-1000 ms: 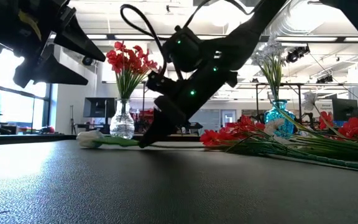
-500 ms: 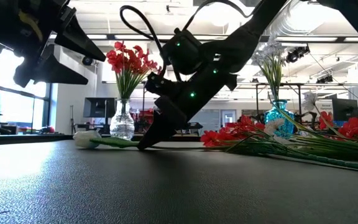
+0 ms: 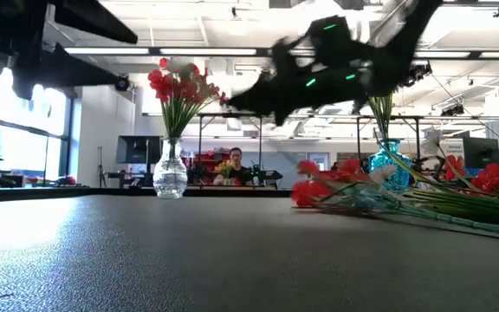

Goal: Sort flowers into vase by color
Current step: Put the top white flower into the blue vase

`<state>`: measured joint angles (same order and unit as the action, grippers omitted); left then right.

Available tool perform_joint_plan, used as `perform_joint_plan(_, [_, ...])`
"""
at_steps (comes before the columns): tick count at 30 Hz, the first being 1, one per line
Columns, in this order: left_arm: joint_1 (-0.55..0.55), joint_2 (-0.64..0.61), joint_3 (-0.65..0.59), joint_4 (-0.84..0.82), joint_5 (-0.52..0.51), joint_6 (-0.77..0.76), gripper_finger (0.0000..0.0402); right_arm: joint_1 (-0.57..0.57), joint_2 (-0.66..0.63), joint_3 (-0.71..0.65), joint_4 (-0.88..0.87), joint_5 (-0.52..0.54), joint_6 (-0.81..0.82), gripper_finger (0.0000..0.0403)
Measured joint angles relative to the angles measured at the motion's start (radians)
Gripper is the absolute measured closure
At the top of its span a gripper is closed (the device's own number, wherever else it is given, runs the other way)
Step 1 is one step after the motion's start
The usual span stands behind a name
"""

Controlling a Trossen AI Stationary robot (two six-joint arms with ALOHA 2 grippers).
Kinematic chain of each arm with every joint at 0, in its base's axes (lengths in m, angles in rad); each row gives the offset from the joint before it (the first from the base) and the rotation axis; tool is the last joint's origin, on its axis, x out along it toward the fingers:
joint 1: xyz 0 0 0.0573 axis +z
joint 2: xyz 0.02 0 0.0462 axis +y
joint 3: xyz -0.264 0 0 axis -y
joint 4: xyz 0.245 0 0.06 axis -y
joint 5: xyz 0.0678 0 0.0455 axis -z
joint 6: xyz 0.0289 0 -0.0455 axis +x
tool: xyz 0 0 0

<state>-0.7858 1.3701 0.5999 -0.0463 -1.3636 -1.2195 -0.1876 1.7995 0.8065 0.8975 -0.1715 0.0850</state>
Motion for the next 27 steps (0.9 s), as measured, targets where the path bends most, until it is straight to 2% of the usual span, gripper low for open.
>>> perform_joint_plan(4, [0.010, 0.068, 0.000, 0.170, -0.054, 0.176, 0.0087, 0.000, -0.171, -0.221, 0.317, -0.013, -0.006, 0.0402])
perform_joint_plan(8, [0.076, 0.203, 0.000, 0.497, -0.036, 0.410, 0.0087, 0.015, -0.330, -0.406, 0.613, -0.016, -0.006, 0.0403])
perform_joint_plan(10, [0.131, 0.278, 0.000, 0.684, 0.065, 0.535, 0.0087, 0.026, -0.397, -0.473, 0.677, -0.044, -0.006, 0.0403])
perform_joint_plan(13, [0.225, 0.403, 0.031, 0.945, 0.245, 0.720, 0.0087, 0.068, -0.490, -0.527, 0.660, -0.090, -0.006, 0.0403])
perform_joint_plan(16, [0.307, 0.514, 0.120, 1.090, 0.387, 0.923, 0.0087, 0.129, -0.519, -0.549, 0.672, -0.127, -0.006, 0.0403])
perform_joint_plan(22, [0.433, 0.651, 0.372, 1.146, 0.642, 1.251, 0.0087, 0.240, -0.501, -0.533, 0.667, -0.134, -0.065, 0.0403])
perform_joint_plan(27, [0.497, 0.698, 0.534, 1.143, 0.813, 1.421, 0.0087, 0.309, -0.477, -0.516, 0.672, -0.133, -0.088, 0.0403])
